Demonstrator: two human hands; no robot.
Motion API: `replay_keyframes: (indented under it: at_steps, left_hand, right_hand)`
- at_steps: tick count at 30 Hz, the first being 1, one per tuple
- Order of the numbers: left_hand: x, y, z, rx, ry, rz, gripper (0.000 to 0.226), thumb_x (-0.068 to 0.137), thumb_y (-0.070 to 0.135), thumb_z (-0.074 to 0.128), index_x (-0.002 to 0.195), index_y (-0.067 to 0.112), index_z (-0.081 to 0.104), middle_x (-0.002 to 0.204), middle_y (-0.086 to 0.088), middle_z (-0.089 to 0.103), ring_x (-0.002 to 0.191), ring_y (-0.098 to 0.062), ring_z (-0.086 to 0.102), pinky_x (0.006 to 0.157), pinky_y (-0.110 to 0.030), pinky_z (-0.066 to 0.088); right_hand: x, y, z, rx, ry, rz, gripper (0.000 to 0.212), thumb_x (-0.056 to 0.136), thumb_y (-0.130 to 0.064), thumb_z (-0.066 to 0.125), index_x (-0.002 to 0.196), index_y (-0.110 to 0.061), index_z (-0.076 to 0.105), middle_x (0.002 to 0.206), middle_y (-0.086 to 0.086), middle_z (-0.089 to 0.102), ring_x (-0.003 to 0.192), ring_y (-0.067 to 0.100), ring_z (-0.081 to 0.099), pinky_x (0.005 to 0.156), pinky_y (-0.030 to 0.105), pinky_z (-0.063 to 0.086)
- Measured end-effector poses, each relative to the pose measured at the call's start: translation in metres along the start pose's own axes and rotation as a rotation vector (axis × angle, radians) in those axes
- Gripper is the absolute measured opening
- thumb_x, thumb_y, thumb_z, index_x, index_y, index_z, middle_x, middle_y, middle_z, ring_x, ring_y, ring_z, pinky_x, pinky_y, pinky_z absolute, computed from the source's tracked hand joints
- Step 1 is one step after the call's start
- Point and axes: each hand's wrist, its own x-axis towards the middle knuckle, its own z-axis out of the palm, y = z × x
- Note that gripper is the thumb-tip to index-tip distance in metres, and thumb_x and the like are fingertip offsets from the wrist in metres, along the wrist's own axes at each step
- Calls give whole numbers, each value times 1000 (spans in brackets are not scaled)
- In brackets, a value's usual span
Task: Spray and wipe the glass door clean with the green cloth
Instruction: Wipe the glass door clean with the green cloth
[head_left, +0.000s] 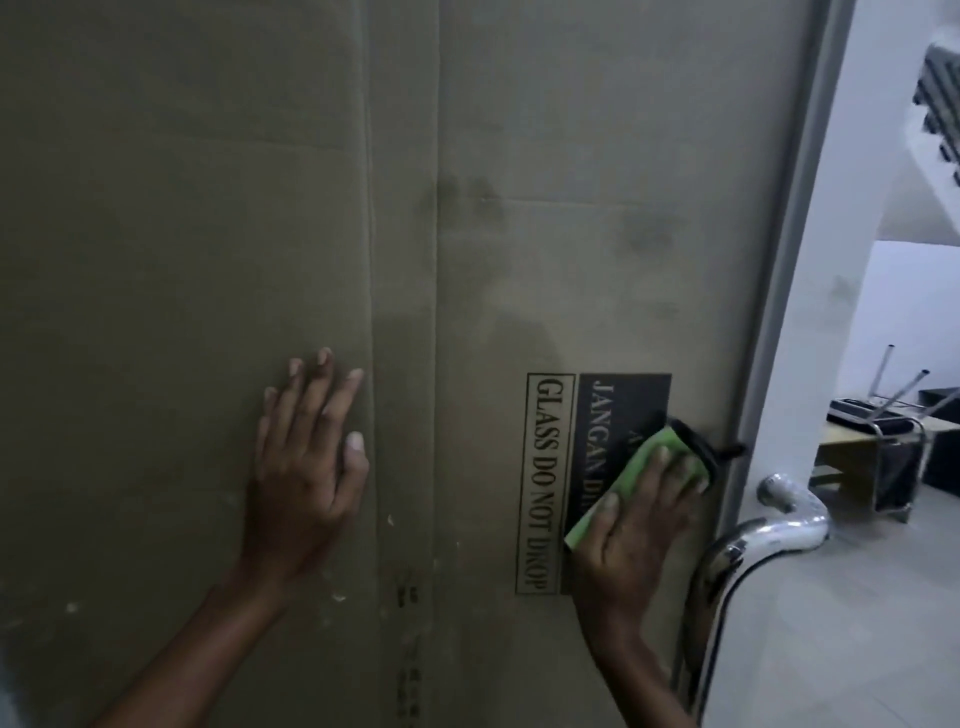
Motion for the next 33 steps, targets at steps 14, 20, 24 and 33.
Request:
replay_keyframes:
  at_steps: [14,20,24,33]
  left_hand:
    - [-25,-28,-28,11,-160,61,69,86,14,58,152,9,37,164,-11,22,153,-29,16,121,-53,21]
    - [-74,-103,-65,6,-196,-111,67,90,15,54,153,12,33,166,-9,15,154,-25,9,123,-51,17]
    - [-103,-153,-83,-1,-211,-331,68,93,24,46,156,14,25,167,-7,6,155,-24,4,124,-53,15]
    - [-107,-202,-107,-102,-148,-461,66,94,30,44,156,17,25,167,-8,11,154,-24,13,121,-53,23]
  right_hand:
    - [-14,-74,26,-36,-187,-253,80,93,-30,45,162,-9,10,170,16,4,156,41,-6,124,62,3]
    - [-59,-117,68,-144,-462,-1336,79,89,-16,53,162,-15,21,170,3,17,157,28,14,124,58,16]
    - [-43,-173,89,-98,-475,-1531,68,94,-19,46,160,-17,29,168,4,24,156,26,20,126,51,15]
    - [-75,-315,136,16,-350,-1023,76,88,-12,50,160,-15,27,169,9,16,157,30,10,127,55,3]
